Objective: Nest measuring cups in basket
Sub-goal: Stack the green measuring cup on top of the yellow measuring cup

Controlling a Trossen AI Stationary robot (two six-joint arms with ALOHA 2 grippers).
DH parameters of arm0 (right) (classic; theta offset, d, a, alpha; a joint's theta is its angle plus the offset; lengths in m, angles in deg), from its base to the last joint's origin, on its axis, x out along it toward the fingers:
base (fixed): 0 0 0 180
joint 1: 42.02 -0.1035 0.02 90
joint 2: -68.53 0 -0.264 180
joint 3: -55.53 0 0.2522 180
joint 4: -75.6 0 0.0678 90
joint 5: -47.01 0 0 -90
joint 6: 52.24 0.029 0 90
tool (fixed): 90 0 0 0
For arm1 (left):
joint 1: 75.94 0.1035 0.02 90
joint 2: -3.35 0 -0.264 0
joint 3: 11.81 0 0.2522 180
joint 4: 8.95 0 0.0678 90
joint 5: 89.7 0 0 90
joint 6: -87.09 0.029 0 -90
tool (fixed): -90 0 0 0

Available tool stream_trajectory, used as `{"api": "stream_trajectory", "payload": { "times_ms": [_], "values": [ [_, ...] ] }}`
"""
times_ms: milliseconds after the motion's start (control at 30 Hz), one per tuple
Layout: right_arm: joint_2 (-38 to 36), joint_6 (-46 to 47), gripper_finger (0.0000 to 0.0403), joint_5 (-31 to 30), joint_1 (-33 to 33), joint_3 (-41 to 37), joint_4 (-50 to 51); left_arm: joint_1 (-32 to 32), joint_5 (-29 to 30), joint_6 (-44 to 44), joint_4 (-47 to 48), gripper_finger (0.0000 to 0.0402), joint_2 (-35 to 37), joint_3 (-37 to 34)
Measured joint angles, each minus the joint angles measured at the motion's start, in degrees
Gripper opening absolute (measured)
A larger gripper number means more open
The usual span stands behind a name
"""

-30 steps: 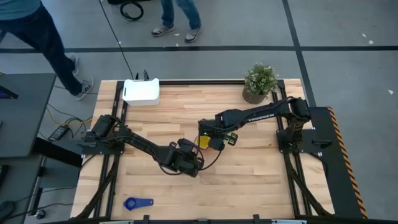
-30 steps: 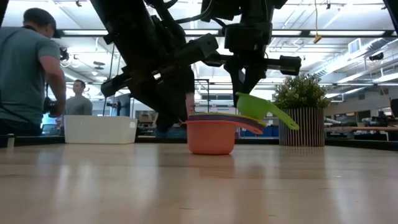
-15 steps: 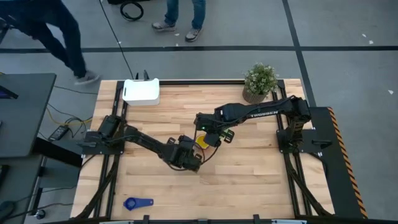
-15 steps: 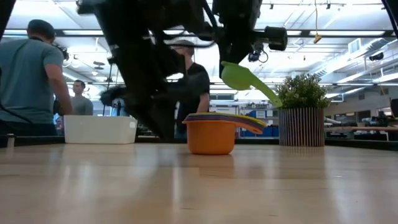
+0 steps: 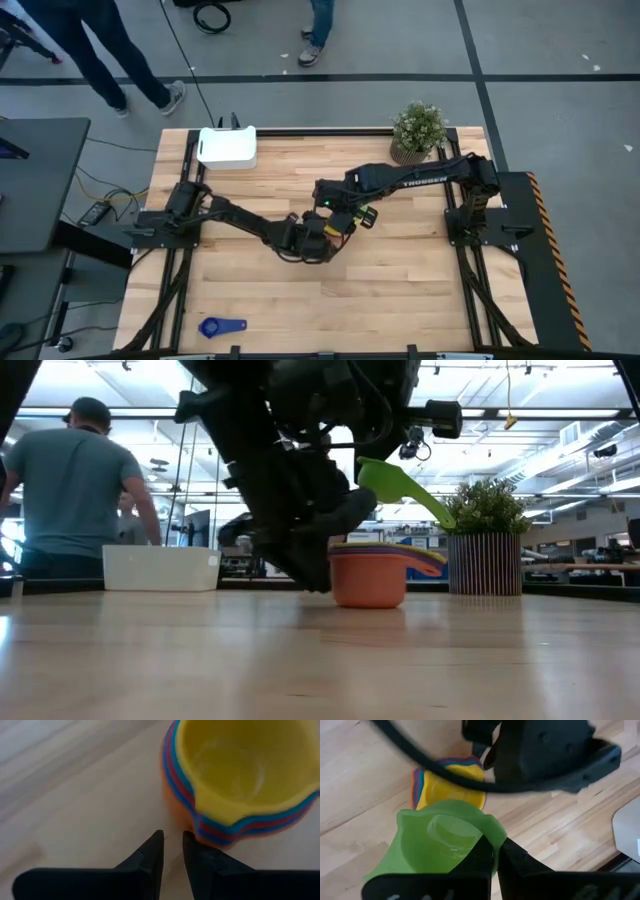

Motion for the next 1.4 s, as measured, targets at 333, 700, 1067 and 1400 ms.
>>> {"api": "stream_trajectory", "payload": {
  "times_ms": [333,700,1067,1400],
  "values": [
    [0.00,0.15,0.0011,1.39,1.17,0.00,1.85,0.99,-4.37,2.83,-3.16,0.0079,-1.29,0.03],
    [0.09,2.03,0.0011,2.38,1.18,-5.37,2.25,-0.58,-5.19,2.83,-2.45,0.0079,-0.99,-0.02],
    [0.09,1.85,0.0011,4.34,1.51,-5.46,0.53,-0.74,-5.16,2.85,-2.47,0.0079,-0.94,-0.02],
    [0.09,1.55,0.0025,4.78,1.51,-5.46,-0.65,-0.74,-5.14,2.87,-2.40,0.0079,-0.94,-0.02]
  ]
}}
